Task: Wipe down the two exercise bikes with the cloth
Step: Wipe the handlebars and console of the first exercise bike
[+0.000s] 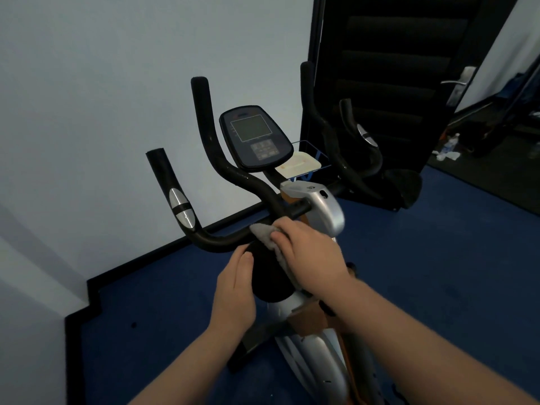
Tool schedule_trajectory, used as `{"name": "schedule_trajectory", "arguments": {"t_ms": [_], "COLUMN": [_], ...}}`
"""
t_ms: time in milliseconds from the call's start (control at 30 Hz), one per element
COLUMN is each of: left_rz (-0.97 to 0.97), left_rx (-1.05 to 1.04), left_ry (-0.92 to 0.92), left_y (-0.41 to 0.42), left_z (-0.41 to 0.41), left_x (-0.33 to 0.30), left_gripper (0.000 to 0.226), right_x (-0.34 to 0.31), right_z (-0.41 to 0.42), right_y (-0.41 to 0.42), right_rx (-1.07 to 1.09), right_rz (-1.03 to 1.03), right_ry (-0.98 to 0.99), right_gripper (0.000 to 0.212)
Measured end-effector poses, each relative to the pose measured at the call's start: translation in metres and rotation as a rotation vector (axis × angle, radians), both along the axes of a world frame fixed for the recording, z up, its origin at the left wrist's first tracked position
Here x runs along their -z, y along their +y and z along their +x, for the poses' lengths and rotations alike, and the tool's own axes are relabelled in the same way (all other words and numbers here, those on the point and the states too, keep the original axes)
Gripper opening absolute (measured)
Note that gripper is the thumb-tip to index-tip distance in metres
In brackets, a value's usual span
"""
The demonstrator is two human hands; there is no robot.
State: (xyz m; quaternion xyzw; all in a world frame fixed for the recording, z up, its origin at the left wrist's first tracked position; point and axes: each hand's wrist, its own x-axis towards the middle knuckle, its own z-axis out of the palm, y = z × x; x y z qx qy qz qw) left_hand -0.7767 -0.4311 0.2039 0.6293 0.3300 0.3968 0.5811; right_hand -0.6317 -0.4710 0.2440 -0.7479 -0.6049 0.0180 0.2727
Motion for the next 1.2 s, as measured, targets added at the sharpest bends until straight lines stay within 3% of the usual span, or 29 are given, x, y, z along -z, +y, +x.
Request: {"name": "schedule_trajectory", "arguments": {"t_ms": [67, 133, 233, 400, 533, 633, 700, 800, 900, 967, 1033, 1133, 1200], "left_rz": [-0.004, 0.004, 0.002, 0.005, -0.013, -0.001, -0.009, -0.006, -0.01, -0.016, -0.011, -0.007, -0.014], "left_rx": [-0.011, 0.003, 0.013, -0.032, -0.035, -0.041, -0.042, -0.047, -0.049, -0.048, -0.038, -0.006, 0.011], "left_ry": [0.002, 0.007, 0.02, -0.03, -0.021, -0.016, -0.007, 0.009, -0.008, -0.011, 0.006, 0.035, 0.057], "left_y": [-0.002, -0.001, 0.002, -0.001, -0.004, -0.003, -0.004, -0.002, -0.002, -0.004, -0.003, -0.001, 0.0], "left_z": [0.001, 0.001, -0.002, 0.004, 0.003, 0.002, 0.003, 0.001, 0.003, 0.004, 0.001, -0.002, -0.003], "left_x": [0.001, 0.001, 0.001, -0.002, 0.001, 0.0, 0.002, 0.002, 0.0, -0.001, 0.001, 0.002, 0.0], "left_gripper": [0.035, 0.036, 0.036, 0.037, 0.037, 0.037, 0.037, 0.036, 0.035, 0.035, 0.035, 0.037, 0.037], "right_x": [0.017, 0.031, 0.026, -0.008, 0.025, 0.049, 0.046, 0.02, -0.015, -0.024, -0.013, 0.011, 0.017], "right_z": [-0.016, -0.032, -0.024, -0.004, -0.026, -0.053, -0.05, -0.017, 0.006, 0.009, -0.001, -0.031, -0.033], "right_y": [-0.02, -0.044, -0.044, 0.009, -0.017, -0.039, -0.037, -0.02, 0.01, 0.016, 0.002, -0.035, -0.039], "right_rx": [0.085, 0.211, 0.175, 0.071, 0.21, 0.341, 0.332, 0.156, -0.025, -0.05, 0.052, 0.191, 0.203], "right_rz": [0.106, 0.119, 0.049, -0.033, 0.211, 0.155, 0.116, 0.067, -0.235, -0.341, -0.211, -0.036, -0.046], "right_ry": [0.314, 0.452, 0.168, -0.007, 0.318, 0.555, 0.439, -0.014, -0.175, -0.131, -0.039, 0.335, 0.337], "right_gripper": [0.022, 0.034, 0.041, 0.029, 0.028, 0.046, 0.051, 0.038, 0.028, 0.028, 0.025, 0.022, 0.023]}}
